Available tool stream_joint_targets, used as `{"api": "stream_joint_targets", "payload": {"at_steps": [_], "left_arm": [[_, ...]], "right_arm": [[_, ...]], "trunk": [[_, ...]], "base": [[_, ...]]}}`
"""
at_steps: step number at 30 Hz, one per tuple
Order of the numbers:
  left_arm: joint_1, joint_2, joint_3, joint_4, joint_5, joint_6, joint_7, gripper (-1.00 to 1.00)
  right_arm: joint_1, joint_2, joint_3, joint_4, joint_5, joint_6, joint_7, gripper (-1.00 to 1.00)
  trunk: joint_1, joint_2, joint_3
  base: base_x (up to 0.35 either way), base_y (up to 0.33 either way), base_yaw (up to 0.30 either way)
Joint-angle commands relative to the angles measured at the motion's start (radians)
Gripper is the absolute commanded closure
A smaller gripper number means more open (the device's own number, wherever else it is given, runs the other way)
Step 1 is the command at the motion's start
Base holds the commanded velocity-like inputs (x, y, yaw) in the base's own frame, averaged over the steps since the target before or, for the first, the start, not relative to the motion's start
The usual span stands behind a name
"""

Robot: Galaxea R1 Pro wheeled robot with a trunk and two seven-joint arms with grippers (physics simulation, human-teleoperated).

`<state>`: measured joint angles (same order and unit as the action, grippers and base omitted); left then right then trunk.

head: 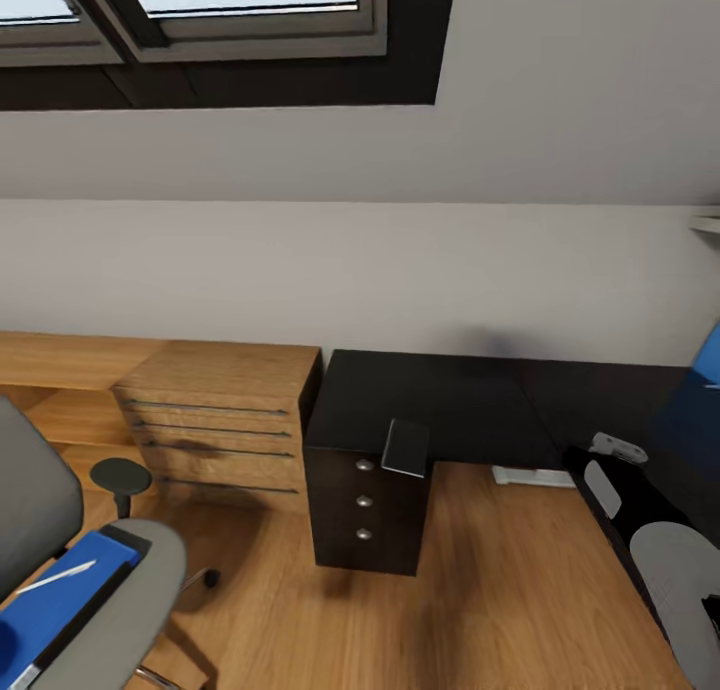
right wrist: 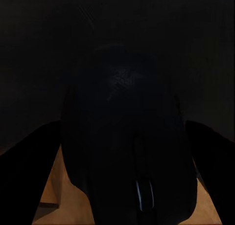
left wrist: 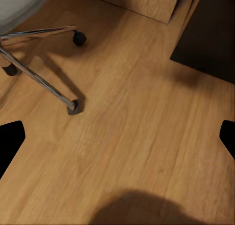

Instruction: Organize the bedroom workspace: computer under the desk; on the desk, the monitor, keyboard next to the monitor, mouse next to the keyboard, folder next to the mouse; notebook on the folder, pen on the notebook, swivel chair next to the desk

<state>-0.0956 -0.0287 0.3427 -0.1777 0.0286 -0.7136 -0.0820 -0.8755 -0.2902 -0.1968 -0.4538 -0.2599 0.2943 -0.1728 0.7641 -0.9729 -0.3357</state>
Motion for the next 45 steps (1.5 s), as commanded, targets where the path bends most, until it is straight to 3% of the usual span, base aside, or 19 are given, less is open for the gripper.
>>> {"api": "stream_joint_targets", "payload": {"at_steps": [1,14,45], "left_arm": [[-0.001,0.0,0.006,0.0,0.003,-0.002,-0.01,-1.0],[-0.001,0.007,0.009,0.006,0.006,-0.005,-0.015,-1.0],[-0.001,0.018,0.01,0.006,0.007,-0.004,-0.015,-1.0]], "right_arm": [[0.0,0.0,0.0,-0.002,-0.01,0.002,-0.006,1.0],[0.001,0.029,0.001,0.001,-0.01,-0.004,-0.013,1.0],[0.001,0.033,0.002,0.042,-0.01,0.003,-0.016,1.0]], "trunk": [[0.0,-0.001,-0.001],[0.0,-0.001,-0.001],[0.0,-0.001,-0.001]], "base": [[0.0,0.0,-0.26],[0.0,0.0,-0.26],[0.0,0.0,-0.246]]}}
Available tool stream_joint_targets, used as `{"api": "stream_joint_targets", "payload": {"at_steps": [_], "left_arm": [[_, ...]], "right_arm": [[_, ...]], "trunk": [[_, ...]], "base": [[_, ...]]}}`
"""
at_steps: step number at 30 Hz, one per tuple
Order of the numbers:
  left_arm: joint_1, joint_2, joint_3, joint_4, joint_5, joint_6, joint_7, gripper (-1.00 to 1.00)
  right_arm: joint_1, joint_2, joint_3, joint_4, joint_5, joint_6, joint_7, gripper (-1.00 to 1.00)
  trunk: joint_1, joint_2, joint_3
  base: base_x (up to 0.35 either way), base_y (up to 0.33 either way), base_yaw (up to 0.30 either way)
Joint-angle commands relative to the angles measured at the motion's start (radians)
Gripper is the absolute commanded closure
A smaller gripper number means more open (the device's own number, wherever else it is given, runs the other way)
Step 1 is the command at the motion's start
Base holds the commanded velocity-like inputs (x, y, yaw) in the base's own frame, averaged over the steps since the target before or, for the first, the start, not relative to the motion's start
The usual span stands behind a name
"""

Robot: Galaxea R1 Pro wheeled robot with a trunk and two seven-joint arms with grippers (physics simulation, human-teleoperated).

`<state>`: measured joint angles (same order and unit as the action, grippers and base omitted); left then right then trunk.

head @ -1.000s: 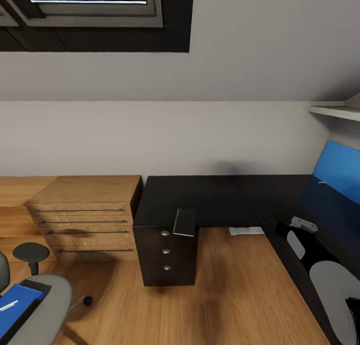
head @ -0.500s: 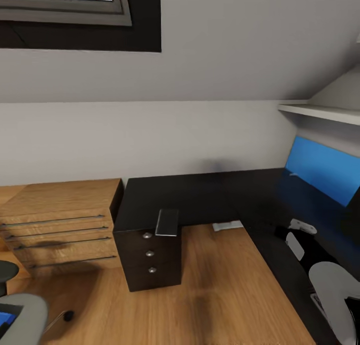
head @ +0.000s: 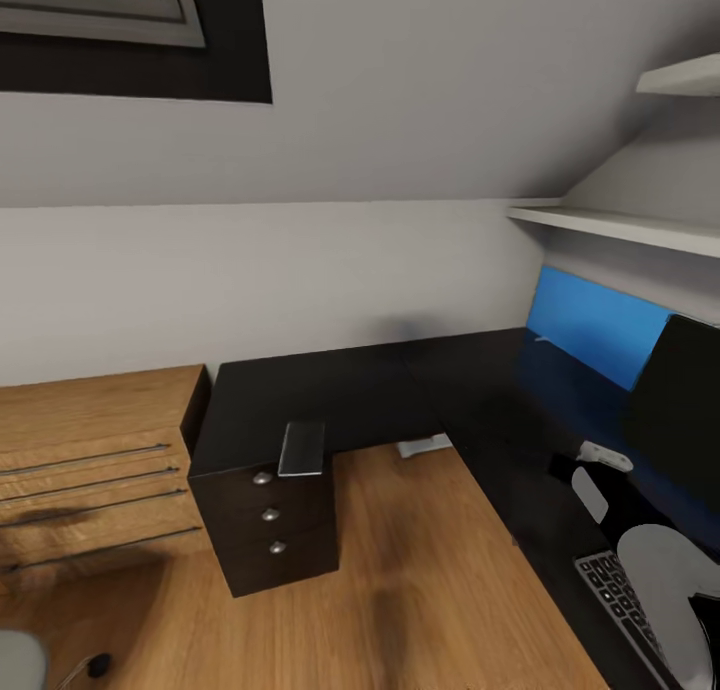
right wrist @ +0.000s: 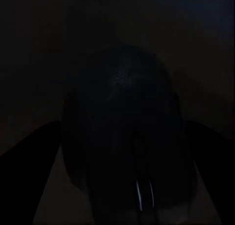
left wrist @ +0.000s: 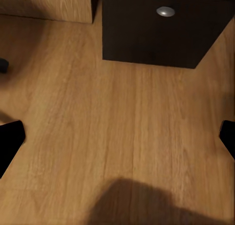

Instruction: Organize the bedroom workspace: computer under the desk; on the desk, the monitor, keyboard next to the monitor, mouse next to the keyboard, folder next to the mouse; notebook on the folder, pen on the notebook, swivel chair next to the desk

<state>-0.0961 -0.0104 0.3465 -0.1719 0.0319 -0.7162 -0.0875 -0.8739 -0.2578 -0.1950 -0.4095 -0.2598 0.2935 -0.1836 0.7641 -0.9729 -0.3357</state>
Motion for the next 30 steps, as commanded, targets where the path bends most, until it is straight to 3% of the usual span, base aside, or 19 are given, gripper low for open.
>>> {"api": "stream_joint_targets", "payload": {"at_steps": [1,14,20,30], "left_arm": [[-0.001,0.0,0.006,0.0,0.003,-0.002,-0.009,-1.0],[-0.001,0.0,0.006,0.0,0.003,-0.001,-0.009,-1.0],[-0.001,0.0,0.006,0.0,0.003,-0.001,-0.009,-1.0],[-0.001,-0.001,0.007,0.0,0.003,-0.001,-0.007,-1.0]], "right_arm": [[0.0,0.0,0.0,-0.002,-0.01,0.004,-0.005,1.0],[0.0,0.0,0.002,0.02,-0.006,-0.006,0.018,1.0],[0.0,0.0,0.004,0.043,0.023,-0.027,0.032,1.0],[0.0,0.0,0.003,0.046,0.03,-0.032,0.08,1.0]], "trunk": [[0.0,-0.001,-0.001],[0.0,-0.001,-0.001],[0.0,-0.001,-0.001],[0.0,-0.001,-0.001]], "base": [[0.0,0.0,-0.207],[0.0,0.0,-0.062],[0.0,0.0,-0.001],[0.0,0.0,0.0]]}}
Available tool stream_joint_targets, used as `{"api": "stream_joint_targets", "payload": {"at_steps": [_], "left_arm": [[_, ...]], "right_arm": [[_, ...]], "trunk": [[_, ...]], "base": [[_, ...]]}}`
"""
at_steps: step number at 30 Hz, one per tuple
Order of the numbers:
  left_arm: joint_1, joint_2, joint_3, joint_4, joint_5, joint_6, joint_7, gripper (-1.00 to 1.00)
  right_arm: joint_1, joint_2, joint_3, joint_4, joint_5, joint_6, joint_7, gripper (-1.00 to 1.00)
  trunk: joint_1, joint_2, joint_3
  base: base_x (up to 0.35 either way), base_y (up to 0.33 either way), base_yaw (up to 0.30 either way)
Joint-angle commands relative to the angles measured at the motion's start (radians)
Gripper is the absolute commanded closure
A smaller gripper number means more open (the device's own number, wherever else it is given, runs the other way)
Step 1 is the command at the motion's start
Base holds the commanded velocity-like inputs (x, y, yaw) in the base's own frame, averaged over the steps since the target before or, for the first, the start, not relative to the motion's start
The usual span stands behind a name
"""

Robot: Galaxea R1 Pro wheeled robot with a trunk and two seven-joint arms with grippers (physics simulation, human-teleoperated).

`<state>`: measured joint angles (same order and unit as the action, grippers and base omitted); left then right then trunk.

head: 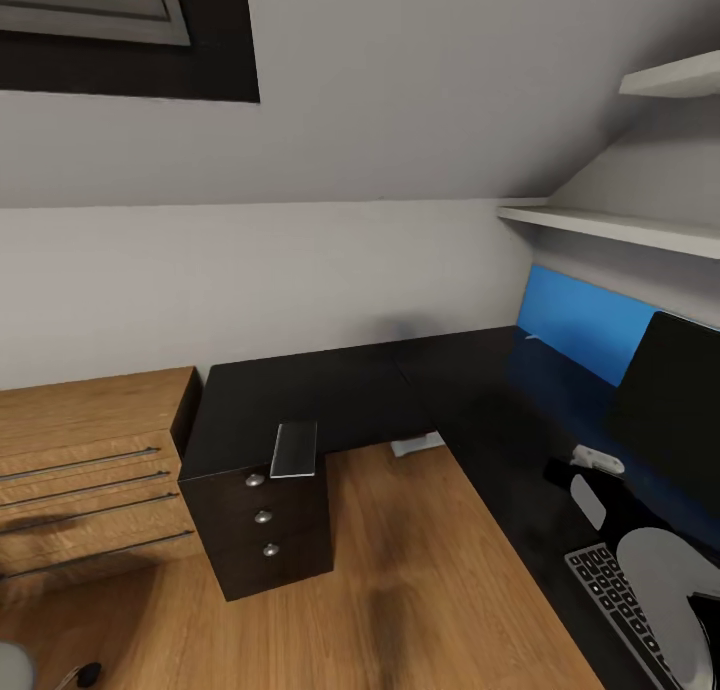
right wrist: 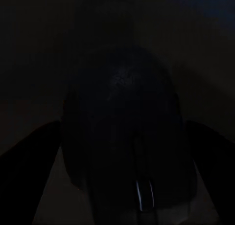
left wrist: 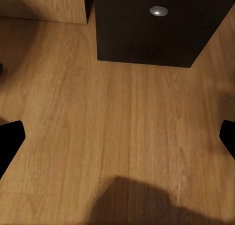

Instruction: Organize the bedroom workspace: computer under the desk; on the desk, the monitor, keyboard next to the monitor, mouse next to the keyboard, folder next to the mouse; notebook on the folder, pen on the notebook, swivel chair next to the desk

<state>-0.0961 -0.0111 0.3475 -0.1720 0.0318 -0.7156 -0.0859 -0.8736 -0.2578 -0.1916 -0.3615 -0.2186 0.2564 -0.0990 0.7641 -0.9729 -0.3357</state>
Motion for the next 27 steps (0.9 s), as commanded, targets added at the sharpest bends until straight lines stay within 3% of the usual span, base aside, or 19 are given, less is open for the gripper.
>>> {"api": "stream_joint_targets", "payload": {"at_steps": [1,9,17,27], "left_arm": [[-0.001,-0.001,0.006,0.0,0.003,-0.002,-0.009,-1.0],[0.0,-0.001,0.008,0.0,0.004,-0.002,-0.005,-1.0],[-0.001,-0.001,0.008,0.0,0.004,-0.002,-0.005,-1.0],[0.0,-0.001,0.008,0.0,0.005,-0.004,-0.003,-1.0]], "right_arm": [[0.0,0.0,0.0,-0.002,-0.01,0.006,-0.004,1.0],[0.0,-0.001,0.001,-0.002,-0.007,0.022,-0.008,1.0],[0.0,-0.001,0.005,-0.003,-0.006,0.157,-0.021,1.0],[0.0,-0.001,0.005,-0.003,-0.004,0.173,-0.055,1.0]], "trunk": [[0.0,-0.001,-0.001],[0.0,-0.001,-0.001],[0.0,-0.001,-0.001],[0.0,-0.001,-0.001]], "base": [[0.0,0.0,0.0],[0.0,0.0,0.0],[0.0,0.0,0.0],[0.078,0.0,0.0]]}}
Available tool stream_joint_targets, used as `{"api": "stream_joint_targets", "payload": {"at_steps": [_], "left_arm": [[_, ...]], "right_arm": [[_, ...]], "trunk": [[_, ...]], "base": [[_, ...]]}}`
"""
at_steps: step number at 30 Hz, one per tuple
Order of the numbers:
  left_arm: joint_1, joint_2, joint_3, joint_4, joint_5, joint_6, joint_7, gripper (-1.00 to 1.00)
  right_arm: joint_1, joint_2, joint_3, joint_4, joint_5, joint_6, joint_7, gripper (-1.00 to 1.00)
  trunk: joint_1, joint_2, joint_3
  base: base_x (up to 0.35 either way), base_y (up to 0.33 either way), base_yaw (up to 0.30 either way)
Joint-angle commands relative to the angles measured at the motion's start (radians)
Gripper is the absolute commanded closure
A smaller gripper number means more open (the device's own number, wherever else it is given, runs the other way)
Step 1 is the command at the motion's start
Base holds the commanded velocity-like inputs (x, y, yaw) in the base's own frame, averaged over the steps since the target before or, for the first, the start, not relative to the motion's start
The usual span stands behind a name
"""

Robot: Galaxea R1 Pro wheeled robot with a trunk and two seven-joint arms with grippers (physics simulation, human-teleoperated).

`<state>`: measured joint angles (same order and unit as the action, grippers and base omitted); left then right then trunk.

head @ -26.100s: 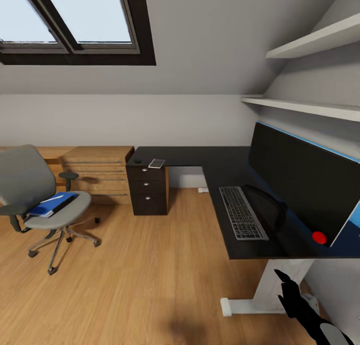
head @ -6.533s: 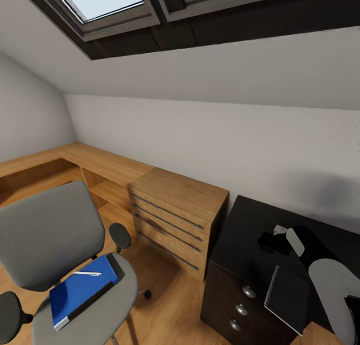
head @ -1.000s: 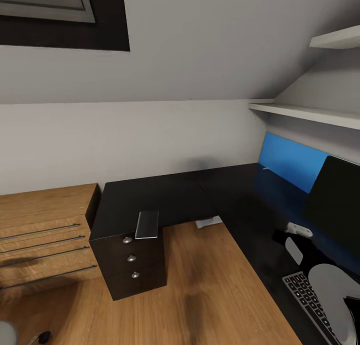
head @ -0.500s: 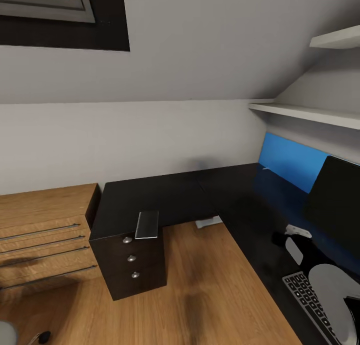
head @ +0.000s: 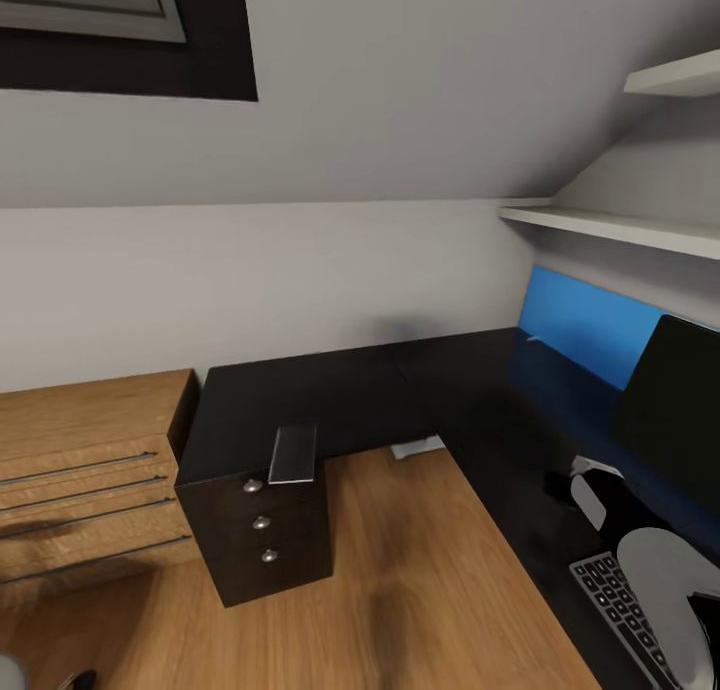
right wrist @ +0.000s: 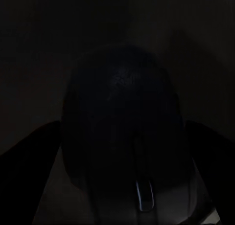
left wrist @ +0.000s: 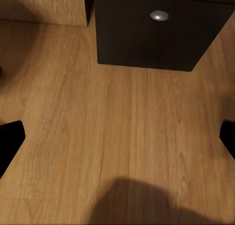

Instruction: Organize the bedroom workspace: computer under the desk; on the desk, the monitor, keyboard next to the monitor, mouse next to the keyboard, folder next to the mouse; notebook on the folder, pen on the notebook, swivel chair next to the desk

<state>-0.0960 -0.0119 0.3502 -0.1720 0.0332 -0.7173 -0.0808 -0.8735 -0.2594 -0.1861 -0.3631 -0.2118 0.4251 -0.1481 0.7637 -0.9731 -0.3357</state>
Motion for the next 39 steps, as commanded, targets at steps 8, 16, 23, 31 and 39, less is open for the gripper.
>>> {"api": "stream_joint_targets", "payload": {"at_steps": [8,16,23,31,39], "left_arm": [[-0.001,0.0,0.006,0.0,0.004,-0.002,-0.011,-1.0],[-0.001,-0.001,0.003,0.0,0.004,-0.002,-0.012,-1.0],[-0.001,-0.002,0.003,0.0,0.004,-0.001,-0.006,-1.0],[-0.001,-0.003,0.003,0.0,0.004,-0.001,-0.004,-1.0],[-0.001,-0.005,0.003,0.0,0.004,-0.001,-0.005,-1.0]], "right_arm": [[0.0,-0.001,-0.001,0.0,-0.01,0.013,-0.009,1.0],[0.0,-0.004,-0.001,0.01,-0.009,0.085,-0.041,1.0],[-0.001,-0.008,-0.001,0.01,-0.005,0.13,-0.051,1.0],[0.0,-0.009,-0.001,0.01,0.05,0.142,-0.05,1.0],[-0.001,-0.009,-0.001,0.01,0.082,0.142,-0.049,1.0]], "trunk": [[0.001,-0.001,-0.001],[0.001,-0.001,-0.001],[0.001,-0.001,-0.001],[0.031,-0.057,-0.026],[0.062,-0.113,-0.051]], "base": [[0.188,0.0,0.0],[0.015,0.0,0.0],[0.0,0.0,0.0],[0.0,0.0,0.0],[0.0,0.0,0.0]]}}
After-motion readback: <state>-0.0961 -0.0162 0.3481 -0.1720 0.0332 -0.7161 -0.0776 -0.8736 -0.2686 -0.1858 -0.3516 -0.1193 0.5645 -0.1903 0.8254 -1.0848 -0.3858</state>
